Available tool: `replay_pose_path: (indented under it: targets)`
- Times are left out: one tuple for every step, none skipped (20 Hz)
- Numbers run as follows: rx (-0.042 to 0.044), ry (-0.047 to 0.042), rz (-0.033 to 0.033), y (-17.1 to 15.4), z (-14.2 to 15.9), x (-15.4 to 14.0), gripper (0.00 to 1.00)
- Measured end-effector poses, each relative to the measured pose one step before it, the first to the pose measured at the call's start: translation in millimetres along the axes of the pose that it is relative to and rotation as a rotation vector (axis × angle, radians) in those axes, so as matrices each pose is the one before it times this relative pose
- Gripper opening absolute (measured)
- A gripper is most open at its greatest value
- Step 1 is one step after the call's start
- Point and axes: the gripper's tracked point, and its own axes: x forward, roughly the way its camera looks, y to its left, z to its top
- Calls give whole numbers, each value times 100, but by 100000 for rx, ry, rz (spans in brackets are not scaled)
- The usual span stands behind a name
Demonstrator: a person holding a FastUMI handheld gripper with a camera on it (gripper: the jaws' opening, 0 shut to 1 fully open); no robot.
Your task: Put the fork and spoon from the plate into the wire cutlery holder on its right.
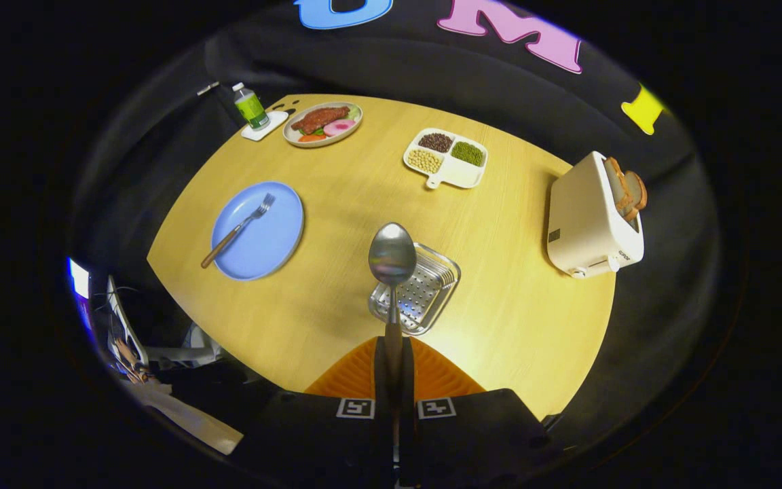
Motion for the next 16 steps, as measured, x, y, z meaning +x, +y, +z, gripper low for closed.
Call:
replay_pose_path:
  targets:
    - [212,2543,544,-475,-431,254,8]
    - [473,2272,569,-333,-293,437,8]
    - [533,1902,481,-190,-136,357,8]
    - [391,1233,1298,-36,14,360,9]
    - [947,1088,1435,-90,90,474,8]
    - [989,2158,599,-213,-1,475,9]
    - [-252,2019,111,-305,-64,369,9]
    - [-599,1425,-153,-231,77,334,9]
    - [-353,1237,17,-147,27,436,9]
    - [343,1225,550,-27,-6,467,10]
    - [687,1130,319,20,43,359,10]
    - [683,697,397,-61,150,259,11]
    - [1012,-195,125,-64,252,312,12]
    - [1240,-835,288,71,415,-24,12]
    - [1416,-455,558,49,537,332,13]
    - [1625,-750,929,98,520,-99,13]
